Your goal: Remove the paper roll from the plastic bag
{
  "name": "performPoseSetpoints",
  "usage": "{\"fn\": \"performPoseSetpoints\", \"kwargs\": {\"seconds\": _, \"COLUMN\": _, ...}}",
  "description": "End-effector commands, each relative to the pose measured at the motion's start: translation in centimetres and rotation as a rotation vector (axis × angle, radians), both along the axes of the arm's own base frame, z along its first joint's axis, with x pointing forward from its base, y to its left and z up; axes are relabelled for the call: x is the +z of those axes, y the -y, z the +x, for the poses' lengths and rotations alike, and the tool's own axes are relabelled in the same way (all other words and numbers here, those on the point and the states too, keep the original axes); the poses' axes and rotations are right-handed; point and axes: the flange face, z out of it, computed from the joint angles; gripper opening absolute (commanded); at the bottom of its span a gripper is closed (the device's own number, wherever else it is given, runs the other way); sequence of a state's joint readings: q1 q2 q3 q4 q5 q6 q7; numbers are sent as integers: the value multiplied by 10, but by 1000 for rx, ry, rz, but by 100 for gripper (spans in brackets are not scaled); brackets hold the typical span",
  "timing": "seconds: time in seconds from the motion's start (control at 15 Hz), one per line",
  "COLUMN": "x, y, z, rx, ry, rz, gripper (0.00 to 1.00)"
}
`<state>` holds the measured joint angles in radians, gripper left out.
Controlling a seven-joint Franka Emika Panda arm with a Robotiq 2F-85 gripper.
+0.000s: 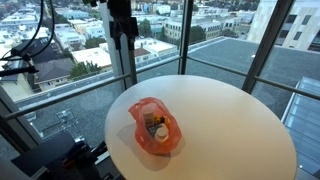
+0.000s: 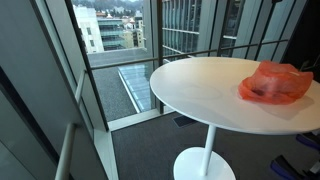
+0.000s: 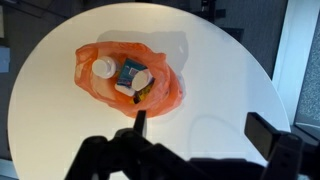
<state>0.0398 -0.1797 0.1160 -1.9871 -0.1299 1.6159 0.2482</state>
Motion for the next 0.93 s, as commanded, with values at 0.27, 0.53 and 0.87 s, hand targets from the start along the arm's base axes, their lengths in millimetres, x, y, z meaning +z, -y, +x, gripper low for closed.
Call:
{"fn": "performPoseSetpoints", "kwargs": {"seconds": 0.27, "x": -40, "y": 28, "z": -4, "rx": -61, "ry": -40, "rz": 1, "gripper": 100}}
{"fn": "performPoseSetpoints", "kwargs": {"seconds": 0.53, "x": -41, "y": 28, "z": -4, "rx": -66, "ry": -42, "rz": 0, "gripper": 100}}
{"fn": "performPoseSetpoints", "kwargs": {"seconds": 0.87, "x": -43, "y": 42, "z": -8, "rx": -91, "ry": -22, "rz": 2, "gripper": 100}}
